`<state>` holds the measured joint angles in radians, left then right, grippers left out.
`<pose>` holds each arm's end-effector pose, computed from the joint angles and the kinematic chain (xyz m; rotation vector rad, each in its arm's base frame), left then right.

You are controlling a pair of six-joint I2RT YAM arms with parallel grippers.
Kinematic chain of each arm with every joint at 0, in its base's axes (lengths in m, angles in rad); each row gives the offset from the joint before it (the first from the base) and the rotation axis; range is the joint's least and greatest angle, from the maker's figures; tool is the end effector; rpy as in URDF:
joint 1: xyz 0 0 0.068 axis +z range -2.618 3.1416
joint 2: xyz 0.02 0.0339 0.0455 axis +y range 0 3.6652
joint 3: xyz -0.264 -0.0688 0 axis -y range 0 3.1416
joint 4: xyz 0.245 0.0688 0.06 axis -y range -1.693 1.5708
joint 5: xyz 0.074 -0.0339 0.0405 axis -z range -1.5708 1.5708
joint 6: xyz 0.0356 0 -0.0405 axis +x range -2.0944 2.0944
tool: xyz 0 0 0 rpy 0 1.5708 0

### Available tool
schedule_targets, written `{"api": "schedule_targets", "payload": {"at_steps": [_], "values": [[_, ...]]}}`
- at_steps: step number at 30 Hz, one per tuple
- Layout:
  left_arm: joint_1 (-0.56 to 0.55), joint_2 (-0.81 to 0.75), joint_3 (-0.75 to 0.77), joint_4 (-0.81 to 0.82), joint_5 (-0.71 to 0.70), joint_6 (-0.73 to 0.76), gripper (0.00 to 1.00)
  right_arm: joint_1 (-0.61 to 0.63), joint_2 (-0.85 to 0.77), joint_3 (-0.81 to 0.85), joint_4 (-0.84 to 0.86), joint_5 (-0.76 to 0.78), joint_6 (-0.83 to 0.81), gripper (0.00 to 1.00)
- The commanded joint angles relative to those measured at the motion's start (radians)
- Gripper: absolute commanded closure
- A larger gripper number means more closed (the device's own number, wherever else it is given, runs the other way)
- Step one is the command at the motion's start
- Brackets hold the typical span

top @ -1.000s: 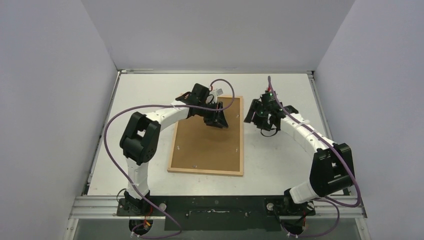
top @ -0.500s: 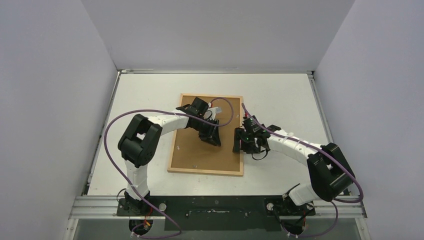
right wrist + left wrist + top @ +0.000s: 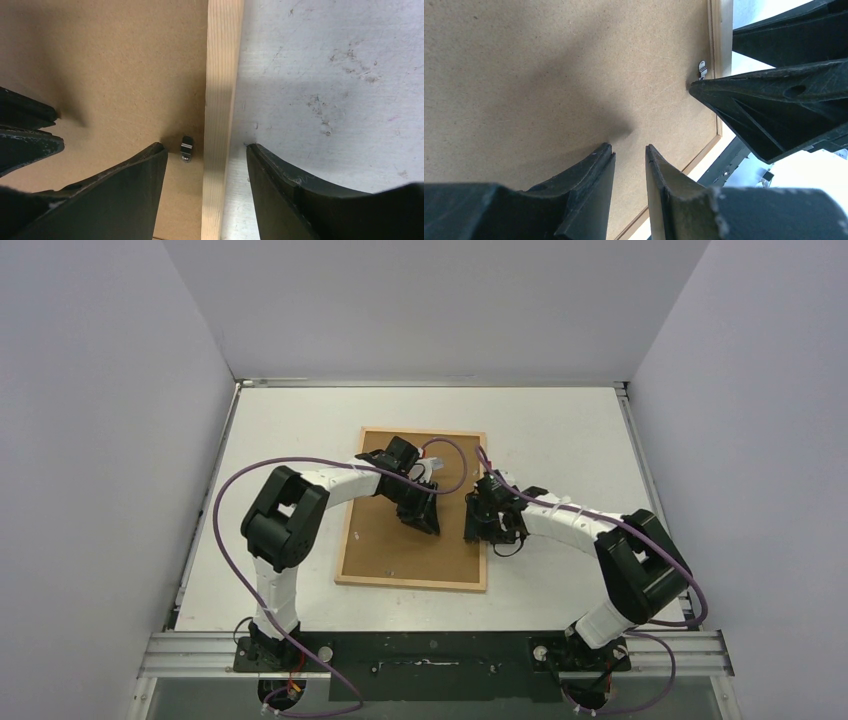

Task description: Put the photo into the frame

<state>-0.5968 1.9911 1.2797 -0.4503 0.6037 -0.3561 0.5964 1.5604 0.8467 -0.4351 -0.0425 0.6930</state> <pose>0.3142 -0.2379 0.1452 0.5280 2.8236 -1.0659 0.2363 0.1622 0.1625 0.1225 2.7983 0.4081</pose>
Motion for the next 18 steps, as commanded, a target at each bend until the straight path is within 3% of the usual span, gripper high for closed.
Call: {"api": "schedule_targets", "payload": {"at_steps": [1,12,18], "values": [[-0.004,0.036,0.009,-0.063,-0.082,0.039,0.71,0.005,0.022,0.027,0.049,0.039,0.035,0.40],[-0.004,0.031,0.009,-0.053,-0.050,0.039,0.71,0.003,0.034,0.022,0.047,0.039,0.055,0.49],[-0.004,0.031,0.011,-0.053,-0.050,0.039,0.71,0.001,0.034,0.021,0.042,0.039,0.057,0.59]]}}
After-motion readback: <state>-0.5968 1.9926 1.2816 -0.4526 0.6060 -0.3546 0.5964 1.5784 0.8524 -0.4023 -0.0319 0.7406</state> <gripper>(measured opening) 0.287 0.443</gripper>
